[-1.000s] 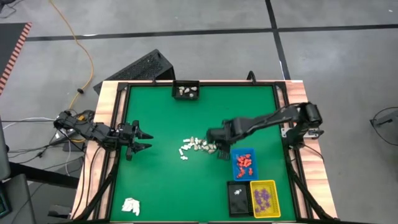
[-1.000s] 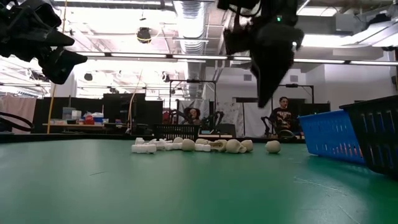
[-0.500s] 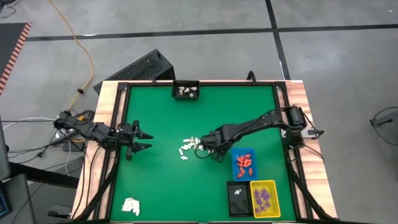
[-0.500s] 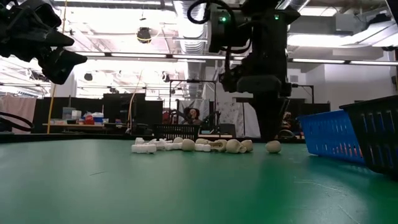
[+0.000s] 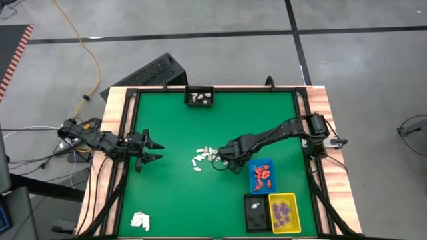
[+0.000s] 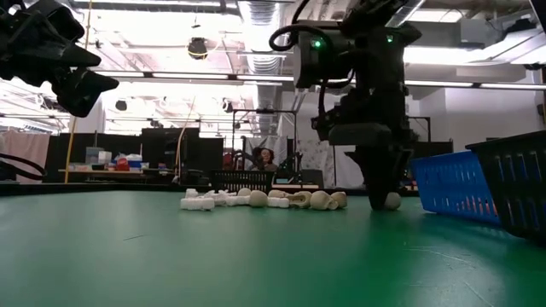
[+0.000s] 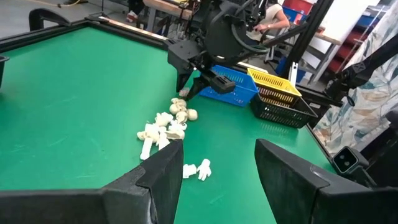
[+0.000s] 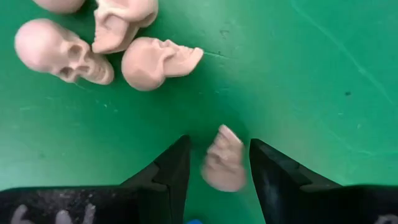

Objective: Sort Halloween decoration
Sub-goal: Put the gray skull toy into the top black bin

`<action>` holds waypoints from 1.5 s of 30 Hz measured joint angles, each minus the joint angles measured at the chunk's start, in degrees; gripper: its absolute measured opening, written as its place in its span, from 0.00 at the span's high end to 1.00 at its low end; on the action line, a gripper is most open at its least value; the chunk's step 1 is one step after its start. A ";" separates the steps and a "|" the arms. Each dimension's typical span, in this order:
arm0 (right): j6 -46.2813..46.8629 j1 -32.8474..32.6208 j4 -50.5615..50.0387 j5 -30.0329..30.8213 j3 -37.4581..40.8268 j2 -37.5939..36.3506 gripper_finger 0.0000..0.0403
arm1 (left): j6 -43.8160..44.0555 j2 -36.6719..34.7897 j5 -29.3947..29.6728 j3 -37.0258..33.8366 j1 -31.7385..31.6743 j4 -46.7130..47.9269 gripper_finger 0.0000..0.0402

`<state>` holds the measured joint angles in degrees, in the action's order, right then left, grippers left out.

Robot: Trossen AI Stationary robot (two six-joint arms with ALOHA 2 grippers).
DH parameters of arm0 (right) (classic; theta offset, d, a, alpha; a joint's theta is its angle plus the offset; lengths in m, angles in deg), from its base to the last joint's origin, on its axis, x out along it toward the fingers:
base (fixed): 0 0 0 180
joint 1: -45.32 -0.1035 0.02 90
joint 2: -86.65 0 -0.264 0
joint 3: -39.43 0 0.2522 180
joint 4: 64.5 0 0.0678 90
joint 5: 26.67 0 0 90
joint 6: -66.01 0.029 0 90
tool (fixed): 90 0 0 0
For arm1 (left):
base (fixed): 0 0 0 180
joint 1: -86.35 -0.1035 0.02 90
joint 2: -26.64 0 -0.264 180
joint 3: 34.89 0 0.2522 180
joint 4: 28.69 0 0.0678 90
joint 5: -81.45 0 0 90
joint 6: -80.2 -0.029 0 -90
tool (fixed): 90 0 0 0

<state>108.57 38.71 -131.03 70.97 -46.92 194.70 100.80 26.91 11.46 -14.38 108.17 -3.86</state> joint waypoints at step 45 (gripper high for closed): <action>-15.29 10.30 19.28 9.09 -7.73 0.00 0.97 | -1.07 -0.01 1.66 0.00 0.00 0.00 0.53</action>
<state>93.27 49.01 -111.75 80.06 -54.65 194.70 99.73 26.90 13.12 -14.38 108.17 -3.86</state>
